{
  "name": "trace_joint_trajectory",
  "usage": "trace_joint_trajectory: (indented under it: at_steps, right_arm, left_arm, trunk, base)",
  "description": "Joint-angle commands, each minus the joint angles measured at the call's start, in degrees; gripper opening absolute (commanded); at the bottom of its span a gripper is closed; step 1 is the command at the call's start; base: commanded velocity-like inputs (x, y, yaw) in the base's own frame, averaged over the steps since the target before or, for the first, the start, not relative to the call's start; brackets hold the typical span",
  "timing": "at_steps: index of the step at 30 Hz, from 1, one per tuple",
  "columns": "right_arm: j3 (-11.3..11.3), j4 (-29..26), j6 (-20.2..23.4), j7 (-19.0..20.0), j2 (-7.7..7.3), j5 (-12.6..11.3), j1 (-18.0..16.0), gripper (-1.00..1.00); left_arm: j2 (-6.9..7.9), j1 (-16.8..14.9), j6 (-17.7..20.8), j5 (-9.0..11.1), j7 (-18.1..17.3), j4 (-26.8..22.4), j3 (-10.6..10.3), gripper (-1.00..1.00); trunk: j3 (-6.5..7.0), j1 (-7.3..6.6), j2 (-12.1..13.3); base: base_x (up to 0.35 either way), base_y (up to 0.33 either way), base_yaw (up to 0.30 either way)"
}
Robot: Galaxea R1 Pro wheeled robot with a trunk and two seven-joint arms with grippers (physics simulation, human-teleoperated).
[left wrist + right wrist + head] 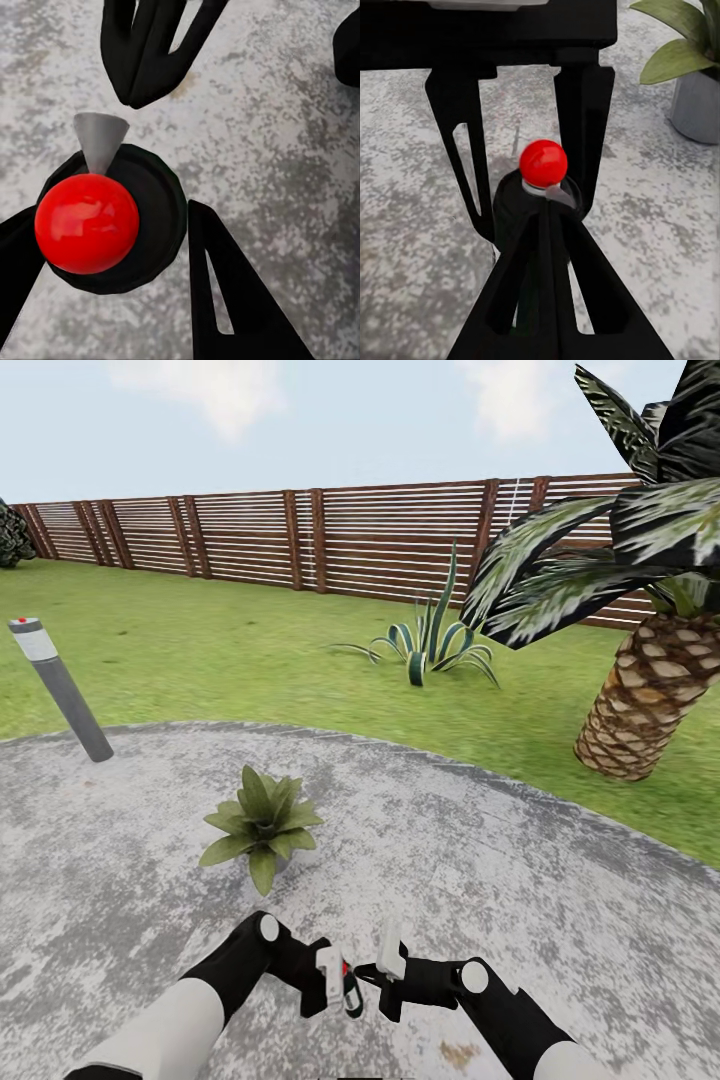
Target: Pick up the pesticide atomizer in the garden and spray insectifuge to fully cover both potted plants in the garden.
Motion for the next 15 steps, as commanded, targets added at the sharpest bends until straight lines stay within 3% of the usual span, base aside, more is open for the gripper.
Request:
trace_joint_trajectory:
  at_steps: [1, 15]
  right_arm:
    - [-0.05, -0.03, -0.31, -0.03, 0.01, 0.5, -0.02, -1.0]
    - [-0.05, -0.03, -0.33, -0.03, 0.01, 0.5, -0.02, -1.0]
  left_arm:
    - [-0.06, -0.01, -0.61, -0.47, -0.05, -0.11, 0.04, -1.0]
    - [-0.58, 0.28, -1.0, -0.42, -0.14, -0.06, 0.01, -1.0]
  trunk:
    - [-0.05, -0.01, -0.02]
    - [-0.05, -0.01, -0.02]
  base:
    - [0.0, 0.0, 0.0]
    - [0.0, 0.0, 0.0]
